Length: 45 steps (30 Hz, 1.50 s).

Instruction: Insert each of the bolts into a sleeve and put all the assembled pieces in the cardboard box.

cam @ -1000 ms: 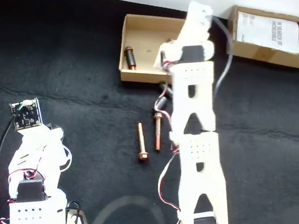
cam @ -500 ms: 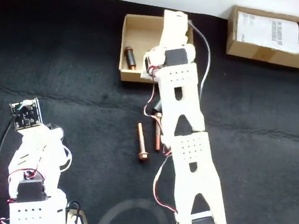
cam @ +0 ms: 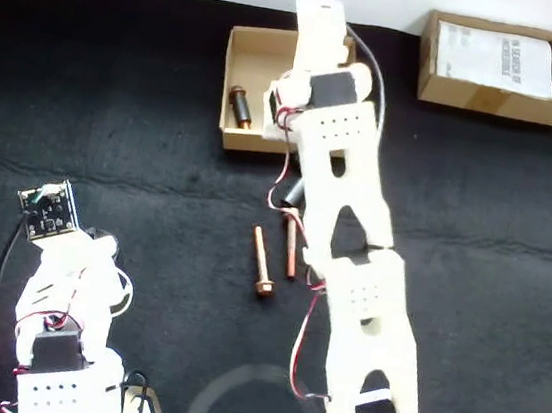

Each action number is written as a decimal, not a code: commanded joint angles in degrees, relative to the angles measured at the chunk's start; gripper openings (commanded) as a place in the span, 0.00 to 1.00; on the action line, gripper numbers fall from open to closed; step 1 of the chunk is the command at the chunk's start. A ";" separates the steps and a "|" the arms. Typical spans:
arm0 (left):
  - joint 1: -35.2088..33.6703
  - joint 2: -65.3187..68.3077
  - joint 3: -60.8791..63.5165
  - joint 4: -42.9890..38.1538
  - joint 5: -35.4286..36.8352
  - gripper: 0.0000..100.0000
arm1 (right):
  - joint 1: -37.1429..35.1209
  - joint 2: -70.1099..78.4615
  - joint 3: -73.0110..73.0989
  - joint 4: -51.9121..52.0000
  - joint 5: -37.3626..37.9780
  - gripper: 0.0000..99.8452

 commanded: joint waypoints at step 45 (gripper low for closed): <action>-1.71 -0.57 1.01 -0.09 -0.44 0.01 | 3.65 7.34 20.26 -21.85 35.43 0.26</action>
